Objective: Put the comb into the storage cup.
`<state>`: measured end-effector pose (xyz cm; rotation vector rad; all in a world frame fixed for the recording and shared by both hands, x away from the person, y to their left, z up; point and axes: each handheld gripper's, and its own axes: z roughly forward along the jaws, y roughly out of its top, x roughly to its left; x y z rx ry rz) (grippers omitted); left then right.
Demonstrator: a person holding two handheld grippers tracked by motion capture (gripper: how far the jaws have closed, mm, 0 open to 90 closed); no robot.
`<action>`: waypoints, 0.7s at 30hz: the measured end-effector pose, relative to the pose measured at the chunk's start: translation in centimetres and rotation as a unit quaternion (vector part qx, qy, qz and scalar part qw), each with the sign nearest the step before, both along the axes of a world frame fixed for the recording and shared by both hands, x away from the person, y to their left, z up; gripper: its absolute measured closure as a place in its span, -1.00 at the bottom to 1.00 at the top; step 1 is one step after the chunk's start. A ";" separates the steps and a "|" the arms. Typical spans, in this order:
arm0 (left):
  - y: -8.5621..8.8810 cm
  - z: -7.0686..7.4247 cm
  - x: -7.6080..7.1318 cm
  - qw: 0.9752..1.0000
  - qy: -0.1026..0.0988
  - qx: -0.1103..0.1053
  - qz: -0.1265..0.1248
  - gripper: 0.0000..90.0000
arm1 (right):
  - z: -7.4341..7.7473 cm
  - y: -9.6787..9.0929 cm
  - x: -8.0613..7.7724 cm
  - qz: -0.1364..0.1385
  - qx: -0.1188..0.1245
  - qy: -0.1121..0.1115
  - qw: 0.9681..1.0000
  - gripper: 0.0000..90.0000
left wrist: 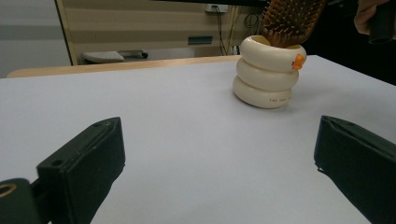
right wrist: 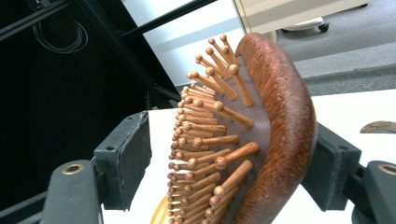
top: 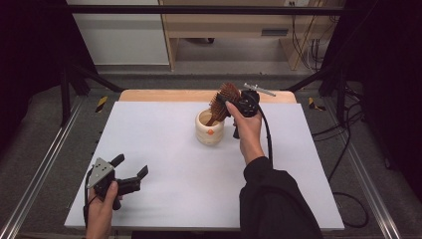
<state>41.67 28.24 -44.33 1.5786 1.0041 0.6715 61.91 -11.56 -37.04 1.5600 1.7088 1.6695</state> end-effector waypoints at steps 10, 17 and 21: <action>0.0 0.0 0.0 1.000 0.000 0.000 0.000 -0.95 | 0.5 -0.3 -0.3 -0.011 -0.007 -0.010 1.000 -0.62; 0.0 0.0 0.0 1.000 0.000 0.000 0.000 -0.95 | 0.7 -0.4 -0.4 -0.020 -0.007 -0.009 1.000 -0.74; 0.0 0.0 0.0 1.000 0.000 0.000 0.001 -0.95 | 0.9 -0.5 -0.6 -0.025 -0.012 -0.013 1.000 -0.79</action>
